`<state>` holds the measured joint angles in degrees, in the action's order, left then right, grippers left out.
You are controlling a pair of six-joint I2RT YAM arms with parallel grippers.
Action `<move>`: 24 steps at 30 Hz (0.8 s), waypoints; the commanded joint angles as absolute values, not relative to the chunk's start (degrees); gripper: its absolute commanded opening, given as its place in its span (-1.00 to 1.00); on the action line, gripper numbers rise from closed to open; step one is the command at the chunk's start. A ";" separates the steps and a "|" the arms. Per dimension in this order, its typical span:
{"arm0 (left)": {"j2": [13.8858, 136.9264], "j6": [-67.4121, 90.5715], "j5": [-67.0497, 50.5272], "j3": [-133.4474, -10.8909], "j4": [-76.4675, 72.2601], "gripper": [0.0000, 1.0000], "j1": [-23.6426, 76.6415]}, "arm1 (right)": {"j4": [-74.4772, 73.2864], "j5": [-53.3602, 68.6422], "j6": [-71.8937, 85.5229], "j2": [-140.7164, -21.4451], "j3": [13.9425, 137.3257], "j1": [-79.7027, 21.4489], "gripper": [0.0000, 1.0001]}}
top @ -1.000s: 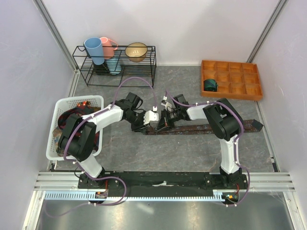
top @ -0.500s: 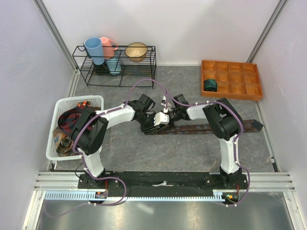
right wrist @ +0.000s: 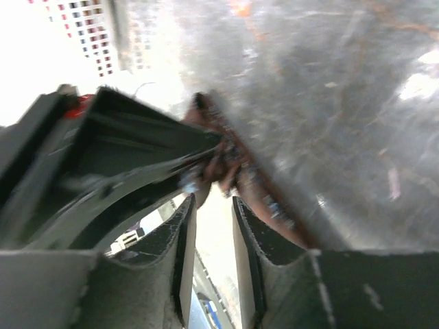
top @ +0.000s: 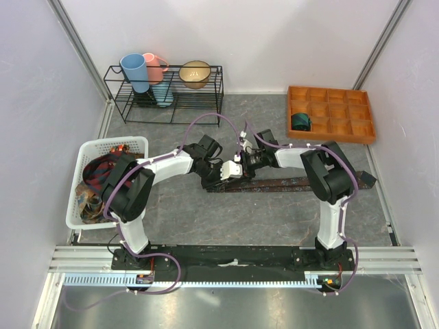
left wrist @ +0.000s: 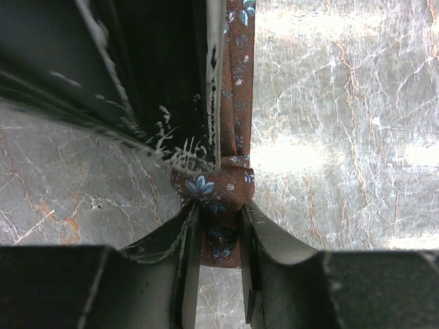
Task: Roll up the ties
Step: Roll the tie at the center of the board.
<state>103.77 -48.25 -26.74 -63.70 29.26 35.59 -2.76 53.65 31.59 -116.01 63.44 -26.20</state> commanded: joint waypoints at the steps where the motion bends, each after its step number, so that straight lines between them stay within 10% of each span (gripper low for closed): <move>1: 104.15 -48.60 -23.11 -62.14 29.36 -0.35 35.42 | -0.36 57.13 32.68 -111.10 62.06 -26.37 -0.25; 24: 104.50 -48.60 -23.20 -62.49 29.62 -0.34 35.42 | -2.36 53.09 30.51 -117.77 65.03 -27.69 -0.26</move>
